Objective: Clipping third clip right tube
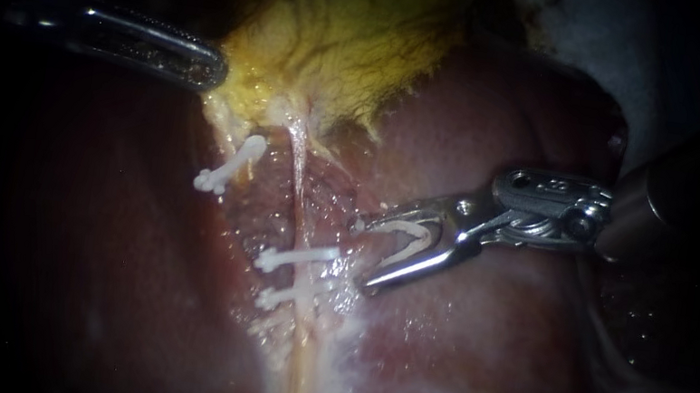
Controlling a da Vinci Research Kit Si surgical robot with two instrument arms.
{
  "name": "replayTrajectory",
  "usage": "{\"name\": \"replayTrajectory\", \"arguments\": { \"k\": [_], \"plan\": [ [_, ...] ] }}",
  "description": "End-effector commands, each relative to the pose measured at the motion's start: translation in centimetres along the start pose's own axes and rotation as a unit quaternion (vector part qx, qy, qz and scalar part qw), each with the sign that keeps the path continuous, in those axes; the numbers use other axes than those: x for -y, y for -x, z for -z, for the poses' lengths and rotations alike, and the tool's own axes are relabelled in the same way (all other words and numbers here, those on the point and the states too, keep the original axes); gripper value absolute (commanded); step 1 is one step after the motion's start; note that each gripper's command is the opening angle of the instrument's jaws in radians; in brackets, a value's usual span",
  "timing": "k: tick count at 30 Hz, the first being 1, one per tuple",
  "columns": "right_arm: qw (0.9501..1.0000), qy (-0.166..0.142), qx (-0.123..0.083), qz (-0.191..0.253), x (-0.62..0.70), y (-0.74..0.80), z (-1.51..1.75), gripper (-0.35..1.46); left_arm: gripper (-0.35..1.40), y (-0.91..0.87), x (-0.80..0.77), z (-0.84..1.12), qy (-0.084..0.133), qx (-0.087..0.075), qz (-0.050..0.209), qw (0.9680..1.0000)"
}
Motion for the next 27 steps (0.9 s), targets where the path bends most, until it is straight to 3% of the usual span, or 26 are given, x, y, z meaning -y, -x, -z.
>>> {"name": "replayTrajectory", "arguments": {
  "k": [1, 7, 17, 22, 27],
  "plan": [
    [1.0000, -0.001, 0.000, 0.000, 0.01, -0.01, 0.01, 0.52, -0.35, 0.00, 0.00, 0.00, 0.000, 0.000, 0.000, 1.0000],
    [1.0000, -0.006, -0.001, -0.004, 0.20, -0.12, 0.09, 0.52, -0.35, -0.01, -0.01, 0.00, 0.000, 0.000, 0.000, 1.0000],
    [0.9995, -0.013, -0.007, -0.027, 0.65, -0.55, 0.29, 0.52, -0.35, -0.01, -0.03, 0.01, 0.001, 0.000, 0.000, 1.0000],
    [0.9993, -0.015, -0.013, -0.031, 0.74, -0.70, 0.34, 0.52, -0.35, -0.01, -0.02, 0.01, 0.001, 0.000, 0.000, 1.0000],
    [0.9988, -0.016, -0.021, -0.041, 0.69, -0.79, 0.26, 0.52, -0.35, -0.01, -0.02, 0.01, 0.001, 0.000, 0.000, 1.0000]
  ]
}}
